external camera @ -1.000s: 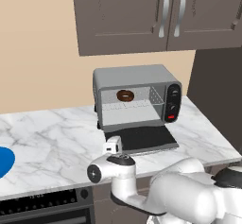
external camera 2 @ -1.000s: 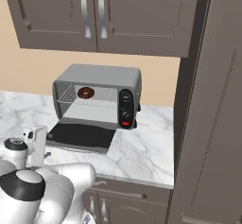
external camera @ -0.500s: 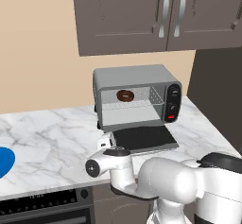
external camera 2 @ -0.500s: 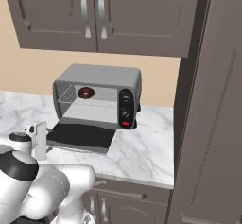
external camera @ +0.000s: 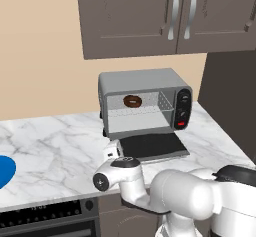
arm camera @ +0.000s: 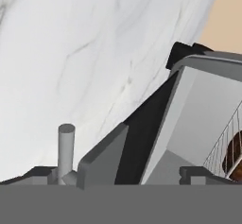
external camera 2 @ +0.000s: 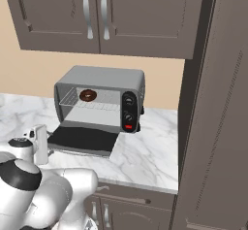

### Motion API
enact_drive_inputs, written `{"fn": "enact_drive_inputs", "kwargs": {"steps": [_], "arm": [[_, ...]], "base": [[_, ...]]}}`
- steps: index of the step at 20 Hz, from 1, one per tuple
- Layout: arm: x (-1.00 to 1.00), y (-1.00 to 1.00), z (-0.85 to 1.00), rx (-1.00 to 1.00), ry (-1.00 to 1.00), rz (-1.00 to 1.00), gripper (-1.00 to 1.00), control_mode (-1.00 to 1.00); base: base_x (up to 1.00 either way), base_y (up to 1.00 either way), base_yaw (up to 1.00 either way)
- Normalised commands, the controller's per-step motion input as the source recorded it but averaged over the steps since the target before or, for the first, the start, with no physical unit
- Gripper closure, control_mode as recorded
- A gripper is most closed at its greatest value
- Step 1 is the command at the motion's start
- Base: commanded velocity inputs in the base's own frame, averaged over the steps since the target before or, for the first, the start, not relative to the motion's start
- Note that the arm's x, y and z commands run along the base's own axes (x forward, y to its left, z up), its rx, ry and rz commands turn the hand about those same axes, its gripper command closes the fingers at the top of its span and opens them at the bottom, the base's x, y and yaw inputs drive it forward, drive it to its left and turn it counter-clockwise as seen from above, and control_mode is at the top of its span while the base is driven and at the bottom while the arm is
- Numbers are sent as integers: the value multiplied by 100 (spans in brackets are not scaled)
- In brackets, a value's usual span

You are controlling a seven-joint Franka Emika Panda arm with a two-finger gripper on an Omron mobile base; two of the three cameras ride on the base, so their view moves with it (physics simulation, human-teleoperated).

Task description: Pick up the bagel from the plate, place it on the toaster oven rack, close the door, and set the timer.

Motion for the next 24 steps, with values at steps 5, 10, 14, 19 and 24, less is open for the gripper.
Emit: {"fn": "enact_drive_inputs", "kwargs": {"steps": [5, 10, 14, 19, 24], "arm": [[27, 0, 45, 0, -13, 5, -100, -100], [33, 0, 54, 0, -12, 5, -100, -100], [32, 0, 67, 0, -10, 4, -100, -100], [32, 0, 83, 0, -11, 3, -100, -100], [45, 1, 71, 0, -6, 1, -100, -100]], "base": [[0, 0, 0], [0, 0, 0], [0, 0, 0], [0, 0, 0], [0, 0, 0]]}}
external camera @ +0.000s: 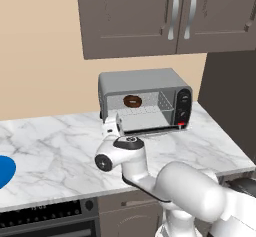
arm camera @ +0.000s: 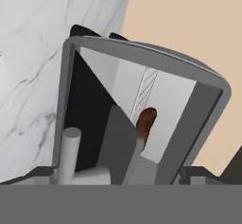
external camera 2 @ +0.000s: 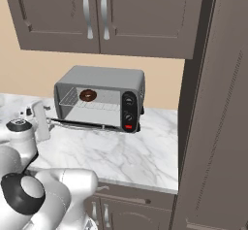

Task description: Pick up the bagel from the plate, place it on the toaster oven rack, close the door, and set the timer.

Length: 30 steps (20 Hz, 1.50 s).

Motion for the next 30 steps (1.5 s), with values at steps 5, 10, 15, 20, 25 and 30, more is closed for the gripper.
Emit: {"fn": "enact_drive_inputs", "kwargs": {"steps": [5, 10, 15, 20, 25, 30], "arm": [[59, 3, 31, 0, 0, 2, -100, -100], [72, 3, 3, -1, 4, 1, -100, -100], [66, 6, 13, 0, 2, 3, -100, -100], [55, 8, 6, -1, 2, 3, -100, -100], [51, 11, 0, -4, 4, 2, -100, -100], [49, 22, 0, -5, 6, 1, -100, -100]], "base": [[0, 0, 0], [0, 0, 0], [0, 0, 0], [0, 0, 0], [0, 0, 0], [0, 0, 0]]}}
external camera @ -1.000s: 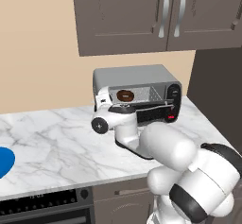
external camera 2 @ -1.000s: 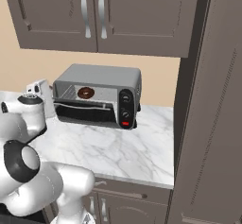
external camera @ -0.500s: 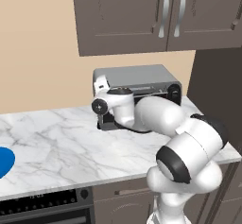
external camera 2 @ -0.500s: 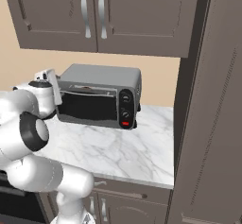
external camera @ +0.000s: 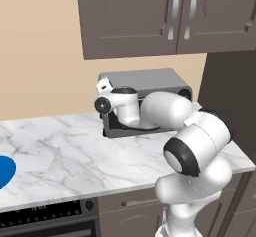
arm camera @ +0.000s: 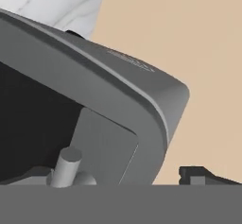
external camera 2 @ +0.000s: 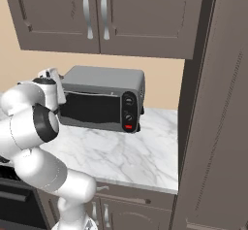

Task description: Pick up the bagel from the plate, place it on the toaster oven rack, close the door, and set the timer.

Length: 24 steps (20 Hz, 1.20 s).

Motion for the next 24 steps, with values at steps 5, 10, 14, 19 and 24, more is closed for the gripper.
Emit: {"fn": "enact_drive_inputs", "kwargs": {"steps": [5, 10, 14, 19, 24], "arm": [[23, 48, -1, -8, 9, 1, -100, -100], [0, 80, -2, -8, 8, 2, -100, -100], [0, 91, 0, -8, 6, 1, -100, -100], [0, 99, 0, -6, 6, 0, -100, -100], [0, 100, 0, -6, 6, 0, -100, -100]], "base": [[0, 0, 0], [0, 0, 0], [0, 0, 0], [0, 0, 0], [0, 0, 0]]}}
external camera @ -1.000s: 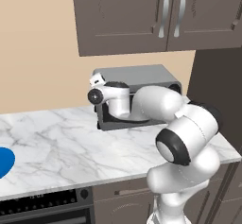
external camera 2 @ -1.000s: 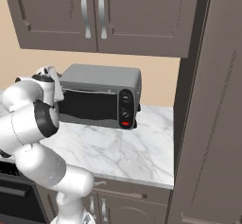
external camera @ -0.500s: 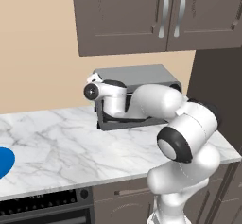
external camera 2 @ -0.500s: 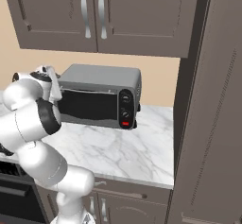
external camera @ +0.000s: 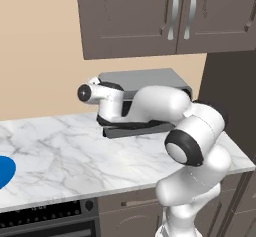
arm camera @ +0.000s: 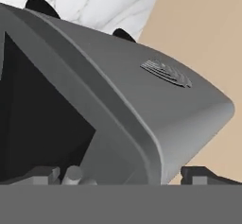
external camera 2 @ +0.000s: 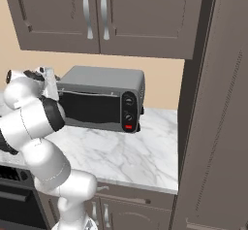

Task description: Pick up the bagel from the plate, place it on the toaster oven rack, close the door, and set the timer.

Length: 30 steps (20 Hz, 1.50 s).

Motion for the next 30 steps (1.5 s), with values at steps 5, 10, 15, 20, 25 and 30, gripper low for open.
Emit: {"fn": "enact_drive_inputs", "kwargs": {"steps": [5, 10, 15, 20, 25, 30], "arm": [[-3, 100, 0, -5, 2, 0, -100, -100], [-22, 92, 0, -4, 0, 0, -100, -100], [-88, 12, 0, 1, -9, -2, -100, -100], [-74, -50, -3, 18, -12, -25, -100, -100], [-29, -69, 0, 25, -11, -41, -100, -100], [-15, -66, 0, 28, -13, -42, -100, -100]], "base": [[0, 0, 0], [0, 0, 0], [0, 0, 0], [0, 0, 0], [0, 0, 0], [0, 0, 0]]}}
